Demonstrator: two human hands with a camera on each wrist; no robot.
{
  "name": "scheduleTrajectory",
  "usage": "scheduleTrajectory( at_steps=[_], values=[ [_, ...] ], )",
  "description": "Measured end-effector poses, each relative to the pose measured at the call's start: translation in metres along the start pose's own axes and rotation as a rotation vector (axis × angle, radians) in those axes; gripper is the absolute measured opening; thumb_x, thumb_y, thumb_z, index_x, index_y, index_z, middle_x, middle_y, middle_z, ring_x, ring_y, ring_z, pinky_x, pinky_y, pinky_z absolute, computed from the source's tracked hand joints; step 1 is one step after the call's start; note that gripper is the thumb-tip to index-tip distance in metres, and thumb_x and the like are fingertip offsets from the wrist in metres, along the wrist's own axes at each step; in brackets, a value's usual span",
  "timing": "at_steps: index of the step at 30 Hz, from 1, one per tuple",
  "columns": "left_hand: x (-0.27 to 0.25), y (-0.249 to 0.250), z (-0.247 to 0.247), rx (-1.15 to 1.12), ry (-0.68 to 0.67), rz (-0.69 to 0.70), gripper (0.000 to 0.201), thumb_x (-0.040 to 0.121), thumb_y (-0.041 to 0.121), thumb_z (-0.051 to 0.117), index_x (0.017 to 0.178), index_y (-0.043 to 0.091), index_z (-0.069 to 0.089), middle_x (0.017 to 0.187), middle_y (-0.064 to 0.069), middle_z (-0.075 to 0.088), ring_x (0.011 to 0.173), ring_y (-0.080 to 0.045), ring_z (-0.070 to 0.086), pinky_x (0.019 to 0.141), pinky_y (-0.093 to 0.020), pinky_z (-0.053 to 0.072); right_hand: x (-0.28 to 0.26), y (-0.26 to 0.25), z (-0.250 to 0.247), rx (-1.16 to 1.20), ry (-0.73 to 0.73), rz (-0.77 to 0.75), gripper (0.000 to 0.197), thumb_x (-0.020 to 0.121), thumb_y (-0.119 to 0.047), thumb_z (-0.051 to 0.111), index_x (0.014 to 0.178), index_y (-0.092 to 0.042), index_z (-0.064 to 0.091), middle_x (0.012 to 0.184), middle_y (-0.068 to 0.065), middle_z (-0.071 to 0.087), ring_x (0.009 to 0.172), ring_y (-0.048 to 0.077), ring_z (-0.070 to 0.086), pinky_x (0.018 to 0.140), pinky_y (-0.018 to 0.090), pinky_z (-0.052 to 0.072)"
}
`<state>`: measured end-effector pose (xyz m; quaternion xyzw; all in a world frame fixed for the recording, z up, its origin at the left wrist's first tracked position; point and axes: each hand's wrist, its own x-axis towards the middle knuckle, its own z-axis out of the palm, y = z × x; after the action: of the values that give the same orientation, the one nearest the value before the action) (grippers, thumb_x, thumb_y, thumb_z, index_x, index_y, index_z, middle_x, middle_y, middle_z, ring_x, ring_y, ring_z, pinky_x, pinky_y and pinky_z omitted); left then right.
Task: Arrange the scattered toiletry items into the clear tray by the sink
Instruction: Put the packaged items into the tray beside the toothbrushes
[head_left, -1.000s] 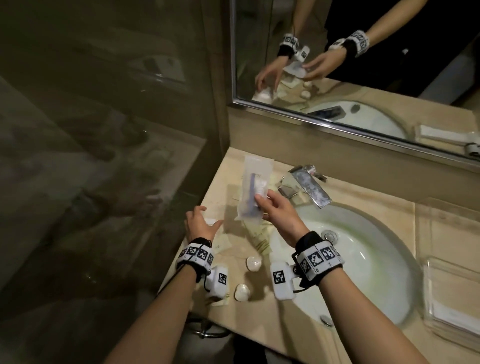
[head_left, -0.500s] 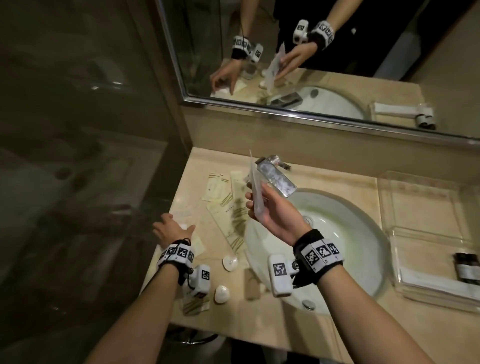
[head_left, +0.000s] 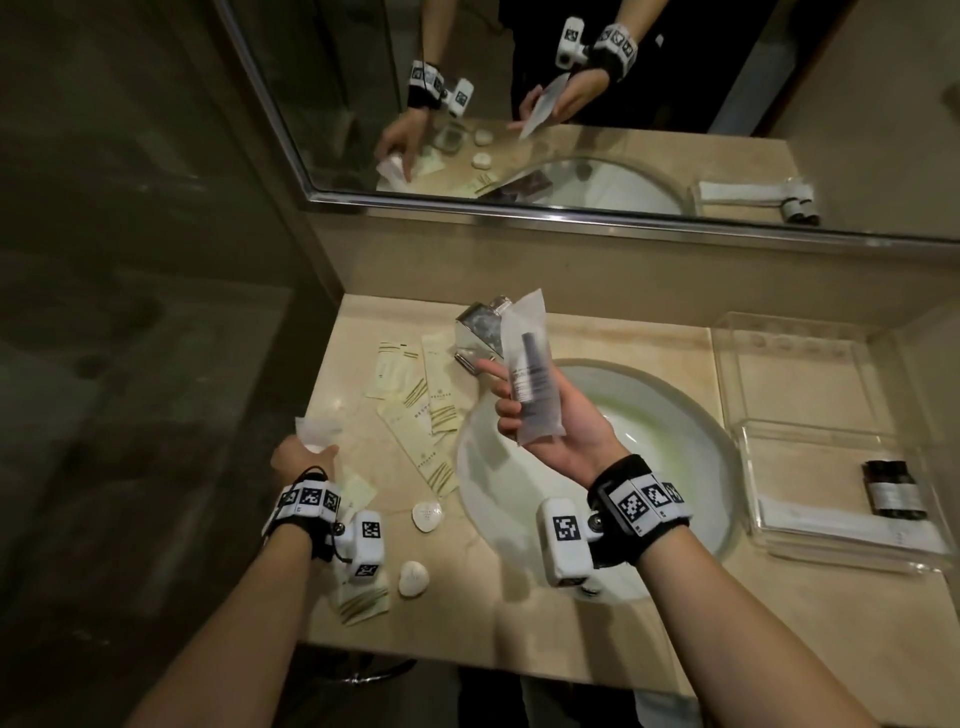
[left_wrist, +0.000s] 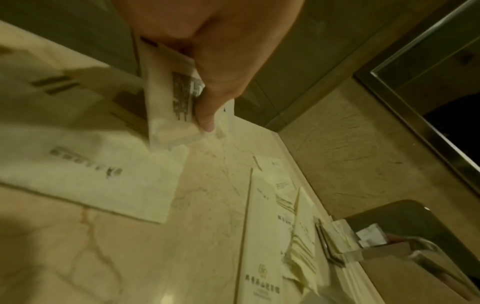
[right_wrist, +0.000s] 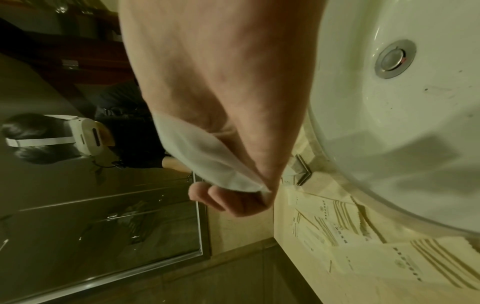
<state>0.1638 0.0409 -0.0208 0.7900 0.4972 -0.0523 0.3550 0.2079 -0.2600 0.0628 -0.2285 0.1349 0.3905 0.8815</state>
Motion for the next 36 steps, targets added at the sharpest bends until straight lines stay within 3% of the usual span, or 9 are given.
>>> scheduleTrajectory(
  at_steps=[7,12,16,19,21,25,29,32,36],
  values=[
    [-0.056,0.045,-0.006,-0.189,0.016,0.215,0.028,0.079,0.014,0.074,0.104,0.003,0.066,0.107,-0.019,0.068,0.101,-0.036,0.064,0.089,-0.044,0.053,-0.025,-0.014,-0.016,-0.074,0.15,-0.133,0.035,0.1,-0.024,0.048,0.128,-0.006,0.057,0.089,0.002,0.055,0.073,0.014,0.054,0.068,0.025,0.049],
    [-0.115,0.101,0.015,-0.26,-0.046,0.383,0.023,0.078,0.02,0.075,0.096,0.008,0.067,0.093,-0.012,0.069,0.088,-0.03,0.065,0.083,-0.043,0.056,-0.075,-0.043,-0.028,-0.196,0.202,-0.295,0.02,0.1,-0.01,0.045,0.101,-0.009,0.065,0.087,0.004,0.072,0.078,0.014,0.07,0.073,0.032,0.06],
    [-0.168,0.145,0.049,-0.286,-0.128,0.477,0.032,0.075,0.023,0.077,0.102,0.009,0.068,0.098,-0.011,0.071,0.086,-0.027,0.066,0.082,-0.041,0.057,-0.128,-0.079,-0.065,-0.296,0.28,-0.389,0.022,0.1,-0.011,0.051,0.119,-0.006,0.06,0.098,0.004,0.072,0.089,0.015,0.068,0.075,0.031,0.059],
    [-0.219,0.173,0.087,-0.3,-0.227,0.536,0.034,0.076,0.021,0.077,0.107,0.009,0.068,0.103,-0.01,0.071,0.09,-0.025,0.066,0.085,-0.04,0.056,-0.173,-0.109,-0.099,-0.356,0.498,-0.459,0.041,0.094,-0.019,0.06,0.133,-0.008,0.053,0.121,0.008,0.067,0.107,0.02,0.067,0.092,0.038,0.056],
    [-0.253,0.185,0.115,-0.3,-0.308,0.558,0.036,0.077,0.023,0.076,0.109,0.009,0.066,0.104,-0.009,0.07,0.094,-0.025,0.066,0.087,-0.038,0.054,-0.204,-0.129,-0.122,-0.549,0.662,-0.511,0.042,0.092,-0.026,0.063,0.131,-0.014,0.054,0.124,0.008,0.065,0.109,0.023,0.065,0.096,0.044,0.054],
    [-0.307,0.194,0.167,-0.283,-0.4,0.573,0.035,0.08,0.026,0.074,0.109,0.009,0.065,0.104,-0.01,0.071,0.092,-0.026,0.067,0.087,-0.039,0.055,-0.251,-0.164,-0.163,-0.909,0.863,-0.597,0.027,0.098,-0.026,0.052,0.124,-0.019,0.054,0.121,0.006,0.065,0.107,0.023,0.064,0.089,0.038,0.052],
    [-0.343,0.186,0.207,-0.281,-0.486,0.518,0.032,0.084,0.022,0.069,0.111,0.006,0.064,0.102,-0.014,0.071,0.074,-0.023,0.066,0.078,-0.036,0.056,-0.262,-0.185,-0.196,-1.344,0.927,-0.488,0.028,0.101,-0.021,0.045,0.127,-0.013,0.053,0.12,0.014,0.065,0.1,0.026,0.06,0.077,0.027,0.039],
    [-0.356,0.179,0.225,-0.265,-0.546,0.468,0.033,0.087,0.016,0.066,0.116,0.003,0.059,0.102,-0.013,0.067,0.077,-0.025,0.063,0.07,-0.032,0.054,-0.257,-0.191,-0.218,-1.566,0.925,-0.271,0.029,0.101,-0.018,0.045,0.127,-0.013,0.054,0.122,0.016,0.064,0.107,0.031,0.06,0.084,0.032,0.044],
    [-0.354,0.176,0.238,-0.207,-0.602,0.459,0.026,0.089,0.015,0.063,0.114,0.007,0.059,0.105,-0.013,0.066,0.08,-0.024,0.064,0.079,-0.034,0.054,-0.245,-0.191,-0.241,-1.87,0.867,0.019,0.031,0.099,-0.019,0.044,0.129,-0.017,0.054,0.123,0.015,0.065,0.111,0.033,0.059,0.095,0.042,0.047]
  ],
)
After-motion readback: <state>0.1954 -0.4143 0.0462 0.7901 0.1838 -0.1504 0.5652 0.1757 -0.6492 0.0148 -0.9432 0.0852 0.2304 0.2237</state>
